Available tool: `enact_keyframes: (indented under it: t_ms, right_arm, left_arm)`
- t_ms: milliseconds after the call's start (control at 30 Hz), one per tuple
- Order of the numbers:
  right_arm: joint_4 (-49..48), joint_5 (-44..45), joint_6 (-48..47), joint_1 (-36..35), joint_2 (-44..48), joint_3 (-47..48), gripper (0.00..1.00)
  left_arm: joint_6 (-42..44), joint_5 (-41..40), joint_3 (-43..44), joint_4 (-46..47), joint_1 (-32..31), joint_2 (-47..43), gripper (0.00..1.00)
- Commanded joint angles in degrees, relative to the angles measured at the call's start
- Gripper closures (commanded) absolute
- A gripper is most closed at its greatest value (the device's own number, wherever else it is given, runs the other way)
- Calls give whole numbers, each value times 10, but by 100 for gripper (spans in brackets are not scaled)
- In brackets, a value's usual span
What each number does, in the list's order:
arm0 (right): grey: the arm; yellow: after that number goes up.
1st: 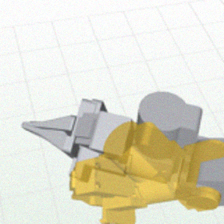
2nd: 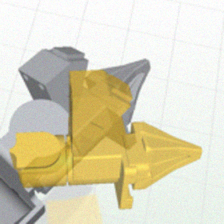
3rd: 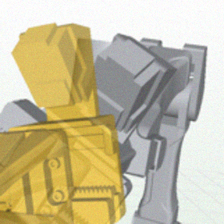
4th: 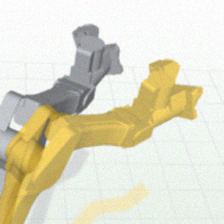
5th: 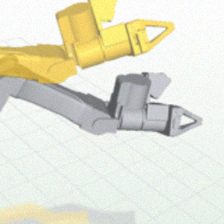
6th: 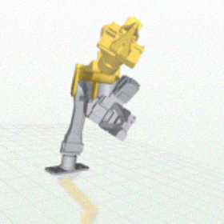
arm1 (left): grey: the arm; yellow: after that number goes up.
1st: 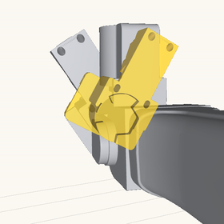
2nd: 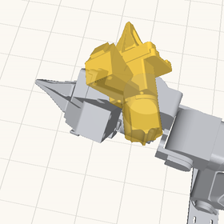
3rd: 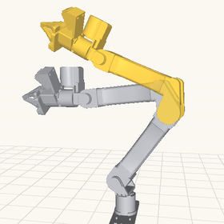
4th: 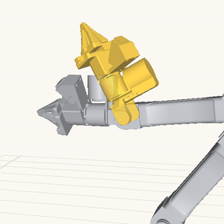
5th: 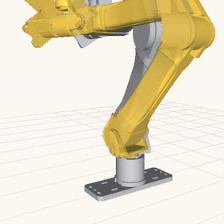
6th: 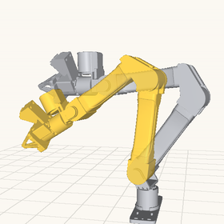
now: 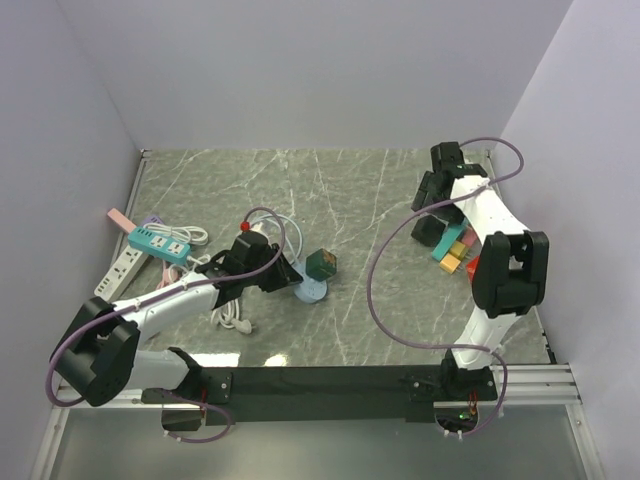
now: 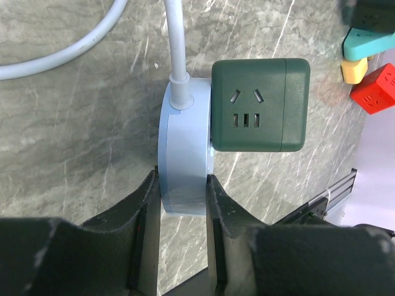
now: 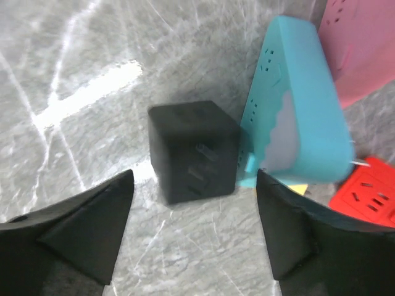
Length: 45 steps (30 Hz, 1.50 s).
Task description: Pull the plug off the socket
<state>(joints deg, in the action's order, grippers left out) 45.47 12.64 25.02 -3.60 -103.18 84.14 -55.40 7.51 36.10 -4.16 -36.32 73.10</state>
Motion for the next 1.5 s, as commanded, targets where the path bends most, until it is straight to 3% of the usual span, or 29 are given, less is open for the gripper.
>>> enact_keyframes:
  t_ms: [0,200,367,467,567,700,967,1233,1467]
  right_arm:
    - [7,0,-14,2,49,15,13]
    - [-5,-47,-21,-15,96,-5,7]
    - [-72,-240,-37,-102,185,-89,6]
    - [-162,-374,30,-133,223,-174,5]
    - [-255,-433,85,-150,245,-246,4]
    - [-315,-443,150,-181,239,-290,4]
    - [-371,-451,194,-236,178,-289,3]
    - [-262,-390,170,-272,109,-227,2]
    - [-282,-387,182,-287,78,-217,4]
  left_arm:
    - [16,16,22,27,0,6,99]
    - [20,18,27,27,0,8,99]
    - [20,22,31,30,0,14,99]
    - [20,27,30,37,0,17,99]
    - [14,29,30,37,0,17,99]
    - [12,30,28,37,-1,11,99]
    - [-1,29,20,56,-4,4,99]
    - [-8,21,18,58,-8,-2,99]
    - [-16,27,14,72,-11,3,99]
